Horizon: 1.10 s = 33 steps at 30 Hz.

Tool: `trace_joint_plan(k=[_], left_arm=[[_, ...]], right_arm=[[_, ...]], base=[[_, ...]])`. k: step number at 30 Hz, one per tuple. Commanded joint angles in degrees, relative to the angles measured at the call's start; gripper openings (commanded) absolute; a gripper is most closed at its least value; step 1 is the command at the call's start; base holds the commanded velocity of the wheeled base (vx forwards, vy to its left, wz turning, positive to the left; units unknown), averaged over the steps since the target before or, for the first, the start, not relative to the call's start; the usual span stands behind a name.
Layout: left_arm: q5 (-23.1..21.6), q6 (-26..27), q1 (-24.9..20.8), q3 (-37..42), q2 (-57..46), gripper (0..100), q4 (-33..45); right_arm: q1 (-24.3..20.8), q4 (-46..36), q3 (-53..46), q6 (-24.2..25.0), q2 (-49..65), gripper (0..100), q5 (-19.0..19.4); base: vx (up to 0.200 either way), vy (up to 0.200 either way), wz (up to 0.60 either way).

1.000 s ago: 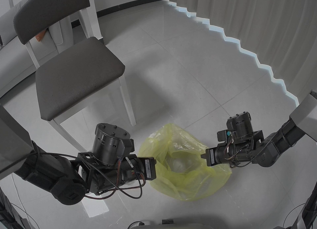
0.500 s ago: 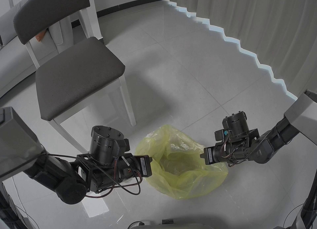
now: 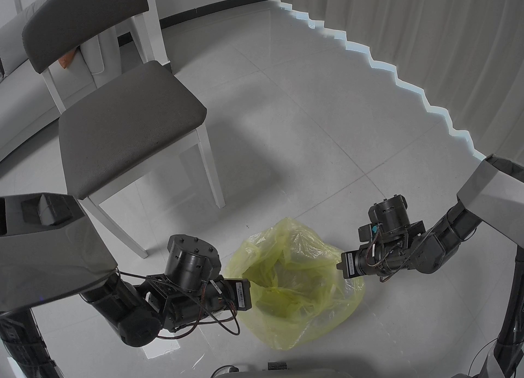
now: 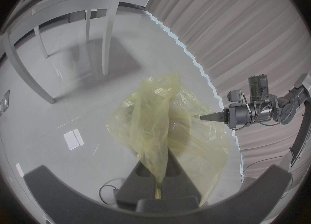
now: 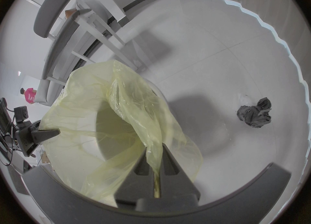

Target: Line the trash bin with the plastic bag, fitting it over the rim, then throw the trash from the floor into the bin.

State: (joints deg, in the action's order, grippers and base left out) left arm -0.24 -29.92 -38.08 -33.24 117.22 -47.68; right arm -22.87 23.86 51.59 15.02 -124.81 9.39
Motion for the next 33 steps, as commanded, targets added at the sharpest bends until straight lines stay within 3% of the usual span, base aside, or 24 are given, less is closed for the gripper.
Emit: trace_joint_plan(k=[1, 12, 15, 24, 33], left_arm=[[-0.2, 0.21, 0.11, 3.27, -4.29, 0, 0.74], [-0.28, 0.3, 1.61, 6.52, -4.46, 0, 2.68], [-0.28, 0.38, 2.58, 5.29, -1.47, 0, 1.97], [-1.07, 5.31, 5.12, 0.99, 11.54, 0, -9.8], [-1.51, 5.31, 6.35, -1.3, 11.8, 0, -7.61]], right_arm=[[-1.21, 0.23, -1.23, 0.1, -0.96, 0, 0.02], [-3.15, 0.49, -2.72, 0.19, -1.93, 0, -0.33], [-2.71, 0.75, -1.41, 0.19, -3.86, 0, -0.42], [0.02, 6.55, 1.23, 0.19, -9.67, 0, -0.69], [2.22, 6.29, 2.73, 0.01, -9.31, 0, -0.69]], base=[[0.0, 0.0, 0.0], [0.0, 0.0, 0.0], [0.0, 0.0, 0.0], [0.0, 0.0, 0.0], [0.0, 0.0, 0.0]])
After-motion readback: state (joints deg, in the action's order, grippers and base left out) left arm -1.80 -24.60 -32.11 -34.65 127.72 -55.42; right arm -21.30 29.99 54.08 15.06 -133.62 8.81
